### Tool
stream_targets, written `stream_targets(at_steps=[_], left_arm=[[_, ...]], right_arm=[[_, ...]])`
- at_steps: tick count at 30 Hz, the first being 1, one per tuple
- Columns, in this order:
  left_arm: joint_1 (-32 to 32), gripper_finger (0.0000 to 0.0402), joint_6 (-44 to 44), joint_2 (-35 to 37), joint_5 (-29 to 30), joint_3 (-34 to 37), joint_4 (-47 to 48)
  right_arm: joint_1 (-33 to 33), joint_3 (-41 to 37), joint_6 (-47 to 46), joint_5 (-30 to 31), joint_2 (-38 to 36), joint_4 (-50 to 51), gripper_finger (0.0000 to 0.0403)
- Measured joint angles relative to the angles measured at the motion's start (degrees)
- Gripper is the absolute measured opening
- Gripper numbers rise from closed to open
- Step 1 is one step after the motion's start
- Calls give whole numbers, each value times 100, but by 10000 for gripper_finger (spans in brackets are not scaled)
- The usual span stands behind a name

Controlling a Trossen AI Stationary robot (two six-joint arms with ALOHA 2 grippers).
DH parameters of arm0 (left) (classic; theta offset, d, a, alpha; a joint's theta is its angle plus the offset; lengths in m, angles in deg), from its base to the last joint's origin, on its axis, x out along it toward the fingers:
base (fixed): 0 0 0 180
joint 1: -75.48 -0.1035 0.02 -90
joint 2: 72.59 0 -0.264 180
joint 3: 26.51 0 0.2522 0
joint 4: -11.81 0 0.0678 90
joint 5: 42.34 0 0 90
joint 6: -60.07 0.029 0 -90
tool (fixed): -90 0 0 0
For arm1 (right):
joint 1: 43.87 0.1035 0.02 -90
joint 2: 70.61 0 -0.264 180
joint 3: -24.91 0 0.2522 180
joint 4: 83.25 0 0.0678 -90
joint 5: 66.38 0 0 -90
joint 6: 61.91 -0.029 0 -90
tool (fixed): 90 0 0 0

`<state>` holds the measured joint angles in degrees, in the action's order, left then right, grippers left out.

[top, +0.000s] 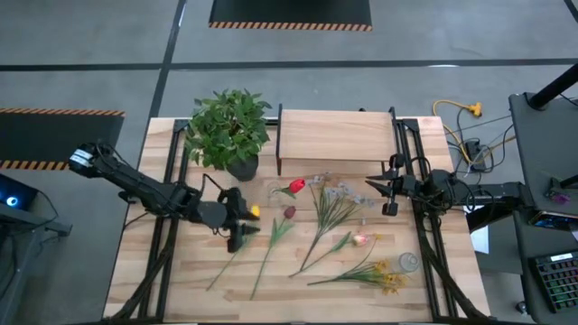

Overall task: Pick and place flowers into a vace then onto a shelf
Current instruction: Put the yellow flower into the top transparent vase

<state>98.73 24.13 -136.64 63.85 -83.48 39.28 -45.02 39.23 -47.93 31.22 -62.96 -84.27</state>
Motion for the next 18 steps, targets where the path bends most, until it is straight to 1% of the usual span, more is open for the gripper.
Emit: stream_targets(at_steps=[5, 8, 12, 15, 18], left_arm=[[251, 147, -1282, 0, -27, 258, 174], [404, 147, -1820, 0, -23, 432, 195], [451, 147, -2162, -19, -29, 723, 191], [448, 147, -2188, -170, -44, 963, 206], [448, 147, -2412, -386, -108, 1072, 172]], right_arm=[[2, 0, 1, 0, 1, 0, 38], [2, 0, 0, -1, 1, 0, 38], [2, 0, 0, -1, 1, -2, 38], [2, 0, 1, -2, 1, -2, 38], [2, 0, 0, -2, -1, -2, 38]])
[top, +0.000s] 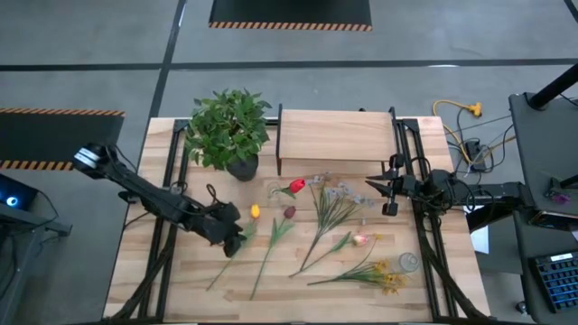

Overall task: Pick and place flowers into a vace then onto a shelf
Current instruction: Put the yellow flower into the top transparent vase

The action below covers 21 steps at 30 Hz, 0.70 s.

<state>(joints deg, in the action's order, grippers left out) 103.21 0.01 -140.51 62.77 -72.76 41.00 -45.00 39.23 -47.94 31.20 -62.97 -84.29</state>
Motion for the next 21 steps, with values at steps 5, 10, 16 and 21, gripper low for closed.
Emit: stream_targets(at_steps=[5, 10, 16, 21], left_arm=[[0, 147, -410, -481, -31, -104, 18], [0, 147, -414, -1023, -45, -403, 27], [-2, 147, -640, -1632, -51, -824, 549], [-2, 147, -862, -2086, -49, -1275, 1422]], right_arm=[[0, 0, 0, 2, 2, 0, 38], [-1, 0, 0, 0, 2, 0, 38], [-2, 0, -2, 0, 2, 2, 38], [0, 0, -23, 0, 8, 2, 38]])
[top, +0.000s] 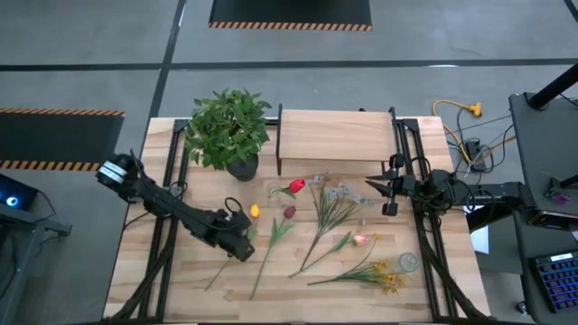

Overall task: Pick and place flowers into a vace then onto a shelf
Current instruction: Put the yellow flower into the top transparent vase

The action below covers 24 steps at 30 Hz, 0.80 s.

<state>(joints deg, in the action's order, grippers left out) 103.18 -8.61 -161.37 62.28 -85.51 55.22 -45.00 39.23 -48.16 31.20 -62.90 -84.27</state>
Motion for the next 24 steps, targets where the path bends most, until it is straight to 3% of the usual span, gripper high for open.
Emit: stream_targets(at_steps=[15, 19, 24], left_arm=[[0, 139, 404, -869, -60, -567, 311], [0, 106, 478, -836, -165, -559, 411], [0, 33, 754, -592, -252, -537, 468]], right_arm=[[0, 0, -71, 0, -1, 22, 38], [0, 0, -80, -2, -1, 155, 38], [0, 0, -310, -2, -1, 149, 38]])
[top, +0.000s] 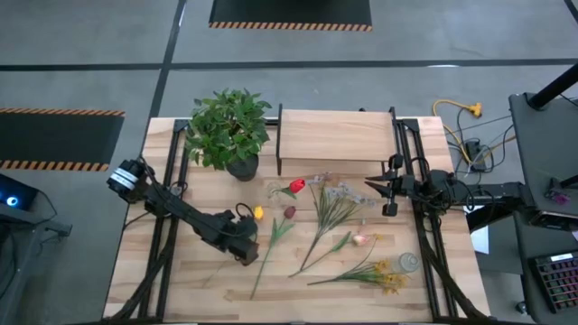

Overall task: Pick and place flowers into a vace then onto a shelf
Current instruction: Put the yellow flower into the top transparent vase

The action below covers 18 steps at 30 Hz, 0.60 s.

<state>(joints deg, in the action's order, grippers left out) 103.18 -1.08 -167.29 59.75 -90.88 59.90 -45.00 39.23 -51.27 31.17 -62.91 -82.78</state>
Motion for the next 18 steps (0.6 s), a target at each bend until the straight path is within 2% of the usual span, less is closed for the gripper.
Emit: stream_targets(at_steps=[2, 12, 15, 18], left_arm=[[0, 10, 193, 125, -123, 8, 74], [4, 2, 1464, 1142, -102, 15, -33], [47, 2, 2219, 1490, -11, 40, -543], [86, 1, 3242, 1830, 32, 153, -1576]], right_arm=[[0, 0, -14, 0, 0, -2, 38], [0, 0, -14, 0, 0, -5, 38], [-2, 0, -14, 0, 0, -5, 38], [0, 0, -14, 0, 0, -5, 38]])
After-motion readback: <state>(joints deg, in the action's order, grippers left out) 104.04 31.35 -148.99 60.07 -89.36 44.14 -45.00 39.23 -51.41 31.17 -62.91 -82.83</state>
